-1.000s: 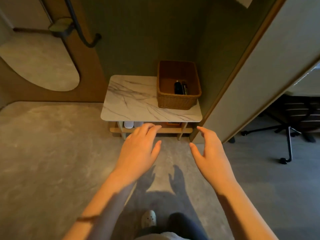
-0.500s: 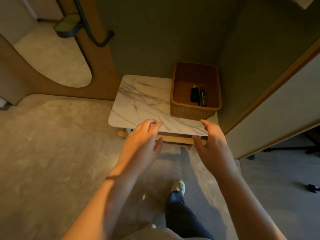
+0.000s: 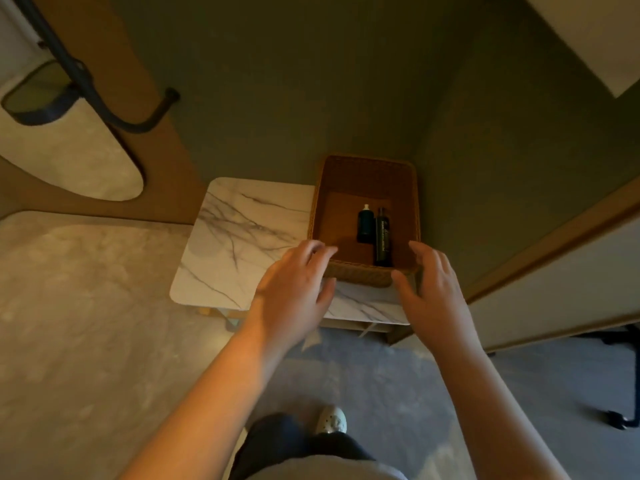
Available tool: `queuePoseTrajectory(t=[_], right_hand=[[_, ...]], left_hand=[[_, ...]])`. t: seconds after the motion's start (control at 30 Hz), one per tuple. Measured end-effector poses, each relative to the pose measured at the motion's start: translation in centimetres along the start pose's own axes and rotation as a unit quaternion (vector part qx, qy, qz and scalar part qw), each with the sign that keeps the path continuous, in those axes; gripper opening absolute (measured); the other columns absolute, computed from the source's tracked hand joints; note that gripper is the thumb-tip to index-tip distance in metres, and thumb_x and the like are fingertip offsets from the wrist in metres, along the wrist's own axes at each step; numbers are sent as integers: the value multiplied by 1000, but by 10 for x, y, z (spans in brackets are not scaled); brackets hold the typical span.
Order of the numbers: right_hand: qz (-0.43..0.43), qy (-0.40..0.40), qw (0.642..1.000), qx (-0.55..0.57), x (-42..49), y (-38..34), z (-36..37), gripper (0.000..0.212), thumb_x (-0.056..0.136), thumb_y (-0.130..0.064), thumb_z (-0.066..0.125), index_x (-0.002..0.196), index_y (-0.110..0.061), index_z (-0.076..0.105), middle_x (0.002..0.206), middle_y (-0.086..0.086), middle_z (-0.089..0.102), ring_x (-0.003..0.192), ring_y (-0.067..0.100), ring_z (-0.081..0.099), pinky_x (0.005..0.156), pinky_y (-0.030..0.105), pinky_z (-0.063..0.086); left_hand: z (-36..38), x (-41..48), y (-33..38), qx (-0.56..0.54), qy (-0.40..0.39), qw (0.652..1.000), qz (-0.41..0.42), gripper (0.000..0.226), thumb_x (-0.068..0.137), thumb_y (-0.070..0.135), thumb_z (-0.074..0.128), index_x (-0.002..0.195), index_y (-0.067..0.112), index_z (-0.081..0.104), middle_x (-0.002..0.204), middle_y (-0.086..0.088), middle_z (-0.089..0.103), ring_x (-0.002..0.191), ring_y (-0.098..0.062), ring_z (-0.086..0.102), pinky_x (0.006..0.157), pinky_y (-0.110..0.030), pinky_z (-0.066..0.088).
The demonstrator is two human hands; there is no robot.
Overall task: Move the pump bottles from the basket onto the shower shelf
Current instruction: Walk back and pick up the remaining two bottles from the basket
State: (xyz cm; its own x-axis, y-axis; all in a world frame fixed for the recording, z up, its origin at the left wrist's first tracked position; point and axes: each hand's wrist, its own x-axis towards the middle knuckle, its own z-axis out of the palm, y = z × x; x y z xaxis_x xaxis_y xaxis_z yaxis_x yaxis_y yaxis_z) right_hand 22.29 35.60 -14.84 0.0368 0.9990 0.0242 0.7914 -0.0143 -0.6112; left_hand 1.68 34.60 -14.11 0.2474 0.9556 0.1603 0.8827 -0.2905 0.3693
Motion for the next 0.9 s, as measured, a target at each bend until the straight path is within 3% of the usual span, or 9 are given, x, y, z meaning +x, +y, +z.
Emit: queuePoseTrajectory(t=[0.2, 0.5, 0.9], right_hand=[[12, -32, 999, 1, 60, 3, 25, 55, 92, -38, 52, 141, -25, 30, 143, -2, 37, 133, 15, 34, 100, 27, 34], [86, -2, 996, 1, 152, -3, 61, 58, 92, -34, 53, 143, -22, 29, 144, 0, 37, 132, 15, 37, 101, 28, 35], [109, 8, 994, -7, 220, 27, 92, 55, 91, -27, 55, 141, -20, 32, 138, -2, 39, 126, 7, 33, 99, 22, 27]], left_hand=[[18, 56, -41, -17, -27, 1000, -2, 43, 90, 29, 51, 130, 14, 49, 127, -3, 53, 109, -15, 55, 79, -20, 43], [37, 164, -104, -17, -58, 997, 51, 44, 91, 30, 53, 133, 17, 46, 126, -2, 53, 109, -14, 54, 79, -17, 39], [94, 257, -133, -49, -91, 993, 60, 50, 92, 33, 53, 138, 21, 38, 127, -1, 51, 108, -16, 51, 76, -21, 36]])
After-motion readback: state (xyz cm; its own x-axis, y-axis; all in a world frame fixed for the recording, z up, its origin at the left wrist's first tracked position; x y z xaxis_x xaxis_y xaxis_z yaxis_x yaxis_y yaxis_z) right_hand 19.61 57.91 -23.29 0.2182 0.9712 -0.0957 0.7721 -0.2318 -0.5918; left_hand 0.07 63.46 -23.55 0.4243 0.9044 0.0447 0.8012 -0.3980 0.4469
